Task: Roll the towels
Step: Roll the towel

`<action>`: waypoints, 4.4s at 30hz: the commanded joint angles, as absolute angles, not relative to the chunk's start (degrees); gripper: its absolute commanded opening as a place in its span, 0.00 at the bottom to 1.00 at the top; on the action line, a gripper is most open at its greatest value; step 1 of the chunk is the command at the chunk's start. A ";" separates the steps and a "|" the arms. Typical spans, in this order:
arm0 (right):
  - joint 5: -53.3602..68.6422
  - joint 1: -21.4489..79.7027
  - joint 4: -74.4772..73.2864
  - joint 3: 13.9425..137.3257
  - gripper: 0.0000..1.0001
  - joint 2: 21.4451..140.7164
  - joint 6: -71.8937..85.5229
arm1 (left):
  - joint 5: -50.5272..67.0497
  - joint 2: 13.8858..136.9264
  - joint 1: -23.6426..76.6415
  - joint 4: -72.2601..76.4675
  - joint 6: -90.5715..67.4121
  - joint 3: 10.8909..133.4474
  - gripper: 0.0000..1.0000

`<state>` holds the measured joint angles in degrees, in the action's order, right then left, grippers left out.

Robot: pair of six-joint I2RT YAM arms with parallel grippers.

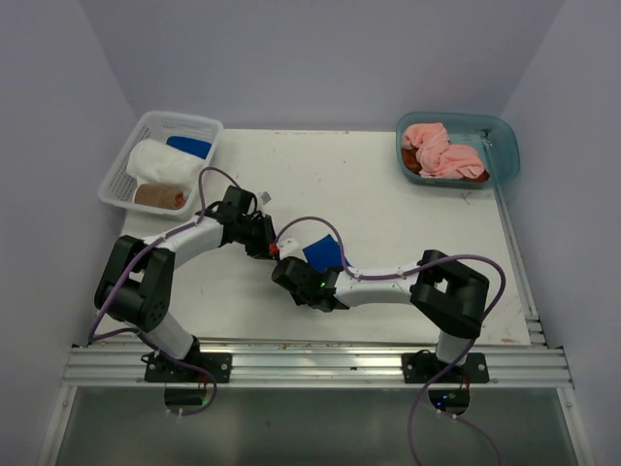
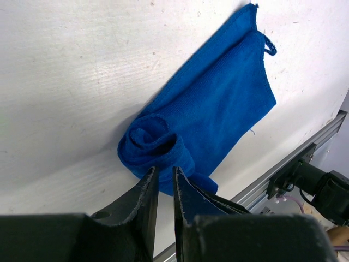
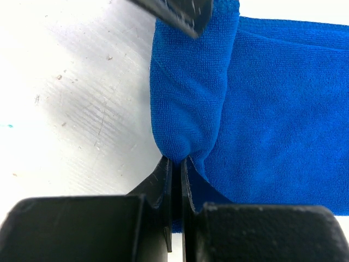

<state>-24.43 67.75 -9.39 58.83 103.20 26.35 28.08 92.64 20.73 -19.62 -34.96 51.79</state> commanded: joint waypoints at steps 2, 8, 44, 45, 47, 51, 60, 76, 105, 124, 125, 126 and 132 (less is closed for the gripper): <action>-21.97 67.94 -10.55 57.39 0.00 102.22 28.04 | 28.39 91.05 18.46 -21.35 -32.87 54.40 0.20; -21.45 67.94 -10.11 56.34 0.00 101.69 28.48 | 28.74 90.88 16.35 -21.09 -32.87 53.79 0.20; 18.45 48.96 22.49 31.38 0.00 83.93 45.52 | 27.95 77.16 24.70 -7.56 -44.73 36.04 0.88; 19.33 48.43 23.63 31.20 0.00 84.28 46.40 | 28.04 77.52 25.05 -6.86 -45.08 36.04 0.88; 19.95 48.17 24.60 30.42 0.00 84.72 47.02 | 28.39 78.75 25.40 -6.33 -45.35 36.04 0.88; 20.92 47.46 26.36 29.71 0.00 85.78 48.16 | 28.30 80.42 26.28 -4.84 -46.05 36.04 0.87; 22.68 46.58 27.87 29.09 0.00 88.77 49.13 | 27.78 86.57 28.03 -0.97 -47.29 36.56 0.72; -12.97 58.79 -12.56 44.46 0.66 77.17 33.32 | 27.69 88.68 28.74 -6.33 -49.92 40.43 0.18; -24.96 71.63 -12.13 58.00 0.14 99.31 19.95 | 24.79 86.50 25.93 -13.61 -47.03 41.66 0.19; 4.11 58.28 10.71 50.72 0.00 95.98 33.74 | 29.00 75.06 14.06 -18.64 -41.83 38.94 0.75; 6.22 57.14 12.03 48.97 0.00 95.63 34.71 | 29.87 75.06 14.06 -17.85 -42.27 38.24 0.75; 7.28 56.61 14.48 48.00 0.00 95.36 36.63 | 30.23 74.97 14.06 -16.45 -43.06 37.10 0.75; 14.40 52.04 30.65 37.90 0.00 95.10 48.66 | 31.81 75.76 14.33 -12.75 -44.38 34.81 0.75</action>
